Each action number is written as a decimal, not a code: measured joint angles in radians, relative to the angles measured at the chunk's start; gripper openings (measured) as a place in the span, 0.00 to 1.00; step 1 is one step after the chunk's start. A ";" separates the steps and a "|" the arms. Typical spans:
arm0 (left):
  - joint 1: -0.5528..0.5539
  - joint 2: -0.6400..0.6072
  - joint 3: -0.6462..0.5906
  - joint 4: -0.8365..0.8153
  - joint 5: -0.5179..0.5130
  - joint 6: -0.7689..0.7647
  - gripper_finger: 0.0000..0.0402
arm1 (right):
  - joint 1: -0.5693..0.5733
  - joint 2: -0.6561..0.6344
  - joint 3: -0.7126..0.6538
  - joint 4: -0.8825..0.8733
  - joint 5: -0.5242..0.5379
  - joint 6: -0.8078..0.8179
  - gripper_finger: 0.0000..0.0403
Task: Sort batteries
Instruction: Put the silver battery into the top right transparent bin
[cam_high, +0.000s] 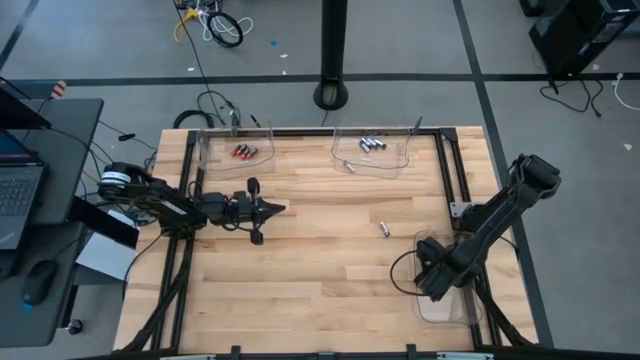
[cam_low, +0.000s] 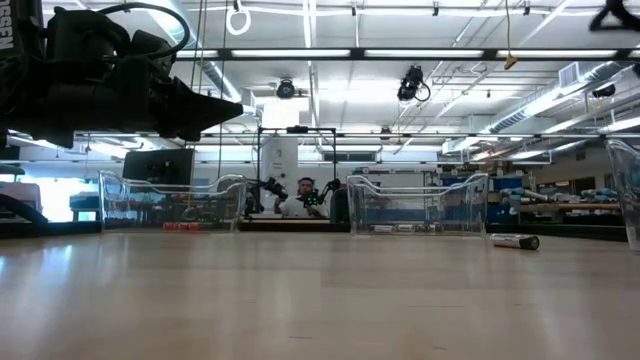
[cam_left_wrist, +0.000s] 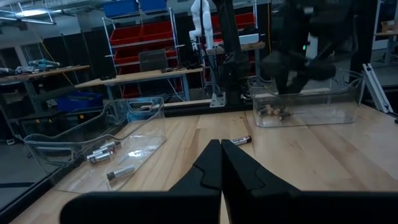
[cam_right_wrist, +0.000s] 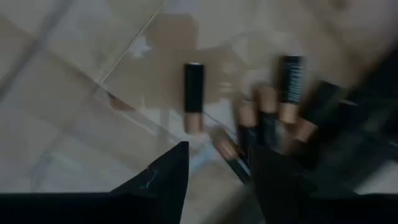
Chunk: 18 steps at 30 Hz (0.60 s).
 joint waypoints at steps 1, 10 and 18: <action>0.000 0.000 0.000 0.000 0.000 0.000 0.01 | 0.000 0.000 0.033 -0.053 0.000 -0.002 0.44; 0.000 0.000 0.000 -0.001 0.000 -0.002 0.01 | -0.044 -0.025 0.347 -0.407 0.338 -0.021 0.40; 0.000 -0.004 0.000 -0.003 0.014 -0.029 0.01 | -0.329 -0.070 0.353 -0.310 0.536 -0.235 0.36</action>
